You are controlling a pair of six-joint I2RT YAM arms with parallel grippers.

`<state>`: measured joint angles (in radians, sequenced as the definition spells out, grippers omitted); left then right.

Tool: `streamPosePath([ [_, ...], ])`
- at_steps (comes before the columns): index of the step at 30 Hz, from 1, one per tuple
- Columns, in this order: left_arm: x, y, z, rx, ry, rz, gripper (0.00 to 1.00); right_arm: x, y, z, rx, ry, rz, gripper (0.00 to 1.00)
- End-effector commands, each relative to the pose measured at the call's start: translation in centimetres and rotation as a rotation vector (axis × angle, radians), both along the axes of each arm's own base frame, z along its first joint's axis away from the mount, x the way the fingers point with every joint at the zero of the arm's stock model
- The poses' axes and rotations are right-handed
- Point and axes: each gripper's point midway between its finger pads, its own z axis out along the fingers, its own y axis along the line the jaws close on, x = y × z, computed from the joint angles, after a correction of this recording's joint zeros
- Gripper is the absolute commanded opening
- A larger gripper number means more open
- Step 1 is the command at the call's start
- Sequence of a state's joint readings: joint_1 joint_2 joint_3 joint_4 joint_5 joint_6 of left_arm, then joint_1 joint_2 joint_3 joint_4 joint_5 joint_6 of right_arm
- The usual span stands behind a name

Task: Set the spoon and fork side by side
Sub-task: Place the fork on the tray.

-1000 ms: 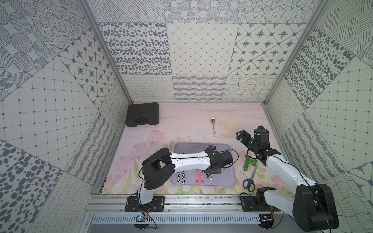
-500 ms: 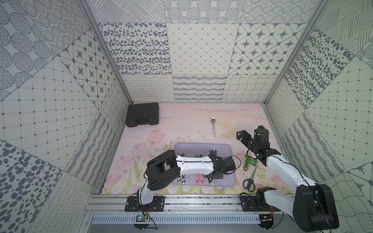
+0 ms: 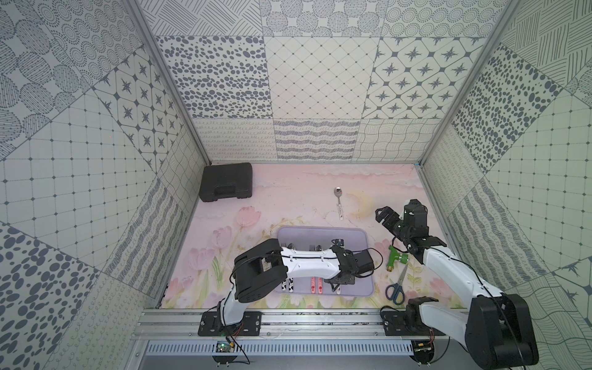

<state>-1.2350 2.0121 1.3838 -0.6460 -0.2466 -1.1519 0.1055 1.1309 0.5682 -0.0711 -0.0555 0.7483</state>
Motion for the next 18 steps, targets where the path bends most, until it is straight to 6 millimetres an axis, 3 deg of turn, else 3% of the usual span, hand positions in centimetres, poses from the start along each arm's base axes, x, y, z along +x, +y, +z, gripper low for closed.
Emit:
streamPosePath([
  [1,-0.72,0.22,-0.60,0.010,0.019,0.007,0.18,0.44,0.16,1.44,0.002,-0.054,0.004,0.97],
  [18,-1.29,-0.01,-0.06,0.003,0.014,0.004,0.19,0.42,0.16,1.46,0.002,-0.054,0.004,0.97],
])
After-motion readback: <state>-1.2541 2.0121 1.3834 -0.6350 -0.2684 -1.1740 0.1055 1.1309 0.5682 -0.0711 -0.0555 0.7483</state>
